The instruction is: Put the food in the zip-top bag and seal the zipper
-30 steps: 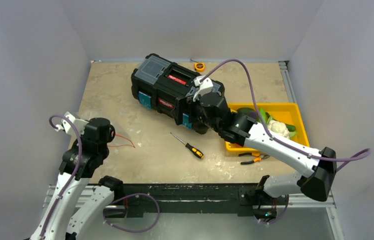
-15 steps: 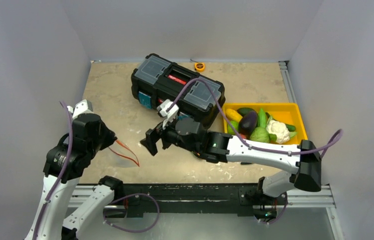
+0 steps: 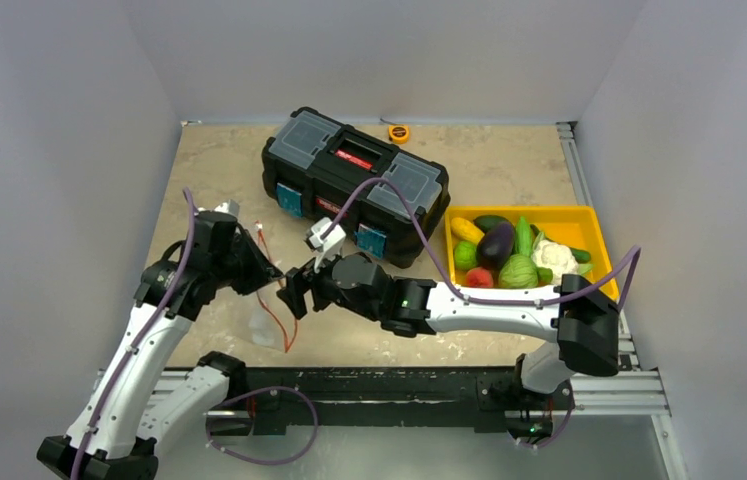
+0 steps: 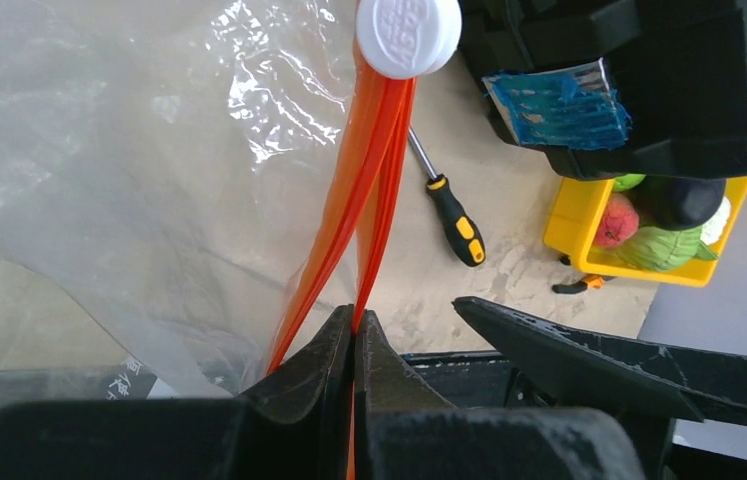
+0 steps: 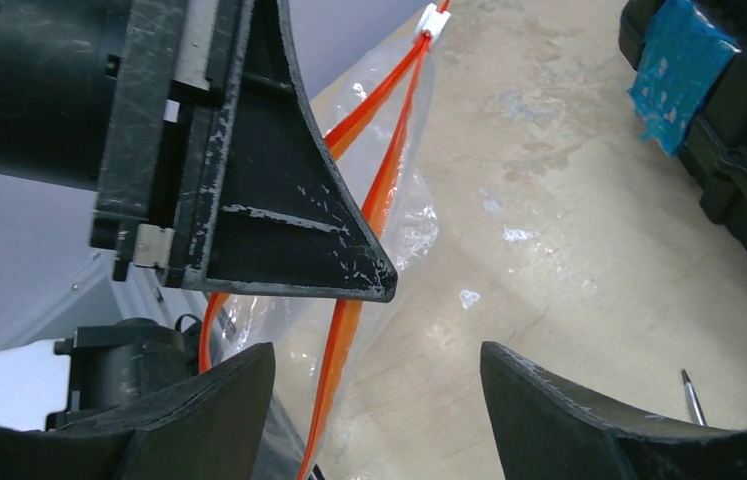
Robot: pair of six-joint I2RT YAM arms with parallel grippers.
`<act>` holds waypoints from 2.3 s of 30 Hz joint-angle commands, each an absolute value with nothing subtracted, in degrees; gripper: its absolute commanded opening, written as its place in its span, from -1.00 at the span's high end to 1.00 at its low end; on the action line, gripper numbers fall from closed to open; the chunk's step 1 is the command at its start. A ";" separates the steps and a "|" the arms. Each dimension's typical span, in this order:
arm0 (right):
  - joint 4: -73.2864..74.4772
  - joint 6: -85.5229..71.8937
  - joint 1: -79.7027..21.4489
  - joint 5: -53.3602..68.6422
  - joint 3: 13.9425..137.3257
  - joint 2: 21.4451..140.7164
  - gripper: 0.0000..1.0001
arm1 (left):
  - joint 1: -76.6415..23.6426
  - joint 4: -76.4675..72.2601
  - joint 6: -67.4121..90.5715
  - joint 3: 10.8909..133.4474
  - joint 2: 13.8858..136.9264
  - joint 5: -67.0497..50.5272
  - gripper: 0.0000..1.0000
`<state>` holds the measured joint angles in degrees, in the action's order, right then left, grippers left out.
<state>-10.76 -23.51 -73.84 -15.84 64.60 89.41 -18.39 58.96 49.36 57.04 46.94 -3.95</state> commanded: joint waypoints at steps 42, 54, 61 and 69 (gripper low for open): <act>-11.50 -42.22 -70.42 -19.51 64.73 94.23 1.00 | -18.19 51.22 16.04 60.57 50.02 -1.86 -0.75; -9.35 -41.18 -70.53 -20.25 68.69 96.30 1.00 | -19.73 54.76 16.59 73.53 62.25 -3.83 -0.29; -9.40 -40.56 -70.57 -20.95 68.36 95.81 1.00 | -19.95 47.52 16.12 66.14 60.17 -4.25 -0.15; -10.42 -40.42 -70.74 -20.57 68.43 95.88 1.00 | -19.95 45.75 16.23 62.82 60.75 -6.32 -0.08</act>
<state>-8.32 -40.91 -70.41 -18.83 66.65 97.34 -19.66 48.97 16.88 63.79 61.06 -5.85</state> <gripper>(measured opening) 0.003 0.571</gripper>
